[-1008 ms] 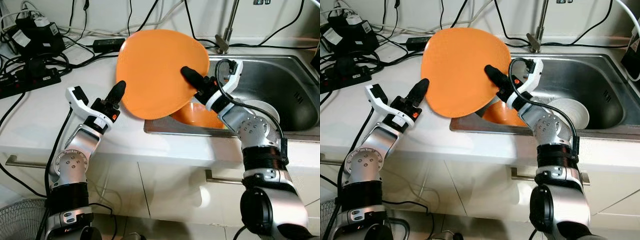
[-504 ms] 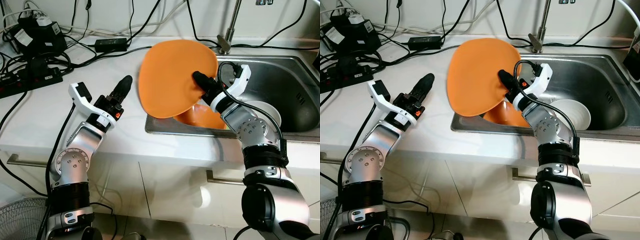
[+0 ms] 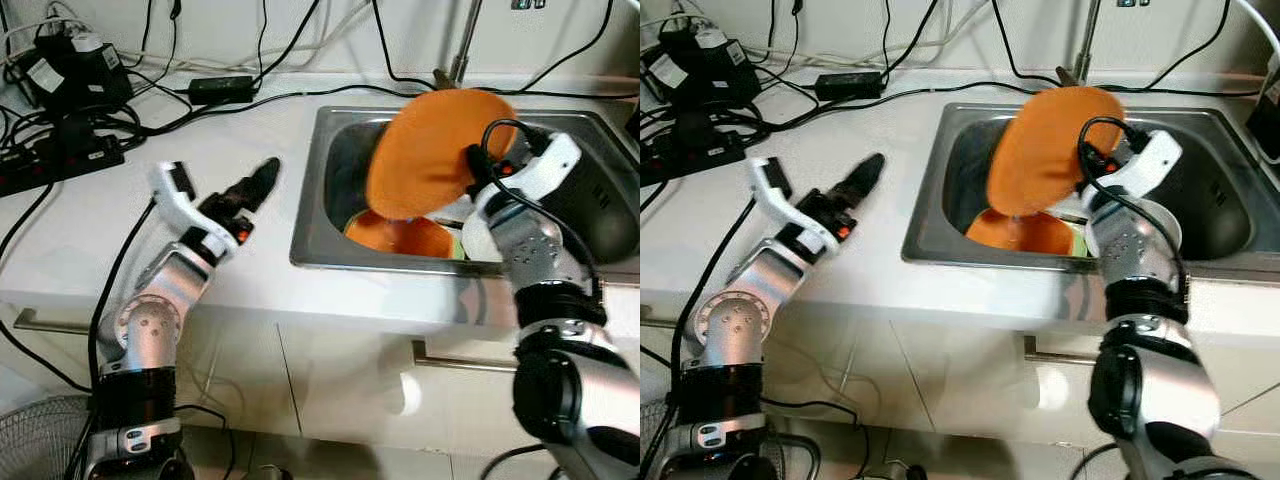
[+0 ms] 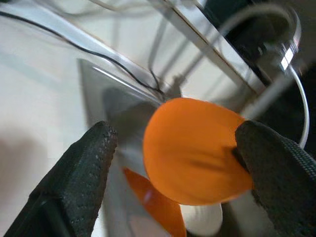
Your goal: Kitchen organization
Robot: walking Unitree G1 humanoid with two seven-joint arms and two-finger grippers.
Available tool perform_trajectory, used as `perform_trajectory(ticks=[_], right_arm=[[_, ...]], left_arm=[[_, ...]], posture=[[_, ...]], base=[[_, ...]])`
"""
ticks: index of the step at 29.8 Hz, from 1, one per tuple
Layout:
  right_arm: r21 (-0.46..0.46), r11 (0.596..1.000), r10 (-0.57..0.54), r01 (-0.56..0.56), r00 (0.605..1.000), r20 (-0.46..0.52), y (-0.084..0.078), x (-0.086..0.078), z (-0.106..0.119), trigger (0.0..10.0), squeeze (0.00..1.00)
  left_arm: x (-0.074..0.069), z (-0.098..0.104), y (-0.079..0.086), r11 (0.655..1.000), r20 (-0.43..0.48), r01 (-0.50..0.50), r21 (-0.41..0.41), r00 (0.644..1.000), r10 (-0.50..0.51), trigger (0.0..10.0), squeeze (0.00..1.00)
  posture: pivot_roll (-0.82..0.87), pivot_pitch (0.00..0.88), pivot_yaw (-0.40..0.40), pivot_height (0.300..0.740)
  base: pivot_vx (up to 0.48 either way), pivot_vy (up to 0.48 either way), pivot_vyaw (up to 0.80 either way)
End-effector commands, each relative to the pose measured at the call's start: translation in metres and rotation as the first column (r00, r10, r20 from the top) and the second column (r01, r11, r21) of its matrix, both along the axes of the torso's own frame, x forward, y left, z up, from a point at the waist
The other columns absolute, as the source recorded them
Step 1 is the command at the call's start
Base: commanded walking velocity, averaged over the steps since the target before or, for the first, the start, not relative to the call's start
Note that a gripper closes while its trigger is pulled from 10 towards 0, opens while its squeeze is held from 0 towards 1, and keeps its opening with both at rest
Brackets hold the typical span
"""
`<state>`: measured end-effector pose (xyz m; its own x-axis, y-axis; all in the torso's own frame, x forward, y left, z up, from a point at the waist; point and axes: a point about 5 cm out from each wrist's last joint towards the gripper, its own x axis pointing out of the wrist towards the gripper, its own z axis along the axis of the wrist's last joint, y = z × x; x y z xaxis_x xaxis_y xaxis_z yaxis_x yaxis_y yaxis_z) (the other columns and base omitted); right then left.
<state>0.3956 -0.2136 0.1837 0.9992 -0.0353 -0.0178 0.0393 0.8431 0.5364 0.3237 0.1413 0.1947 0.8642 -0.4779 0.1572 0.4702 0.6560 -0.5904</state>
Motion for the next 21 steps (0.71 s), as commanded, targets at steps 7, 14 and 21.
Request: perform_trajectory(ticks=[7,14,21], right_arm=[[-0.060,0.995,0.076,-0.083,0.990,-0.116,0.020,0.002,-0.022,0.0,0.00],[-0.066,0.984,0.147,-0.165,0.965,-0.219,0.040,-0.001,-0.045,0.0,0.00],[-0.074,0.974,0.186,-0.213,0.944,-0.272,0.050,-0.004,-0.055,2.6,0.00]], left_arm=[[0.000,-0.007,-0.007,0.996,-0.023,0.020,0.091,1.000,-0.018,10.0,0.43],[-0.005,-0.008,-0.010,0.987,-0.017,0.052,0.152,0.999,-0.050,10.0,0.15],[-0.011,-0.014,-0.015,0.940,-0.026,0.142,0.310,0.990,-0.141,10.0,0.00]], posture=[[-0.03,0.049,0.076,0.740],[-0.02,0.050,0.074,0.740],[-0.02,0.052,0.075,0.740]], base=[[0.000,0.000,0.00],[0.000,0.000,0.00],[0.000,0.000,0.00]])
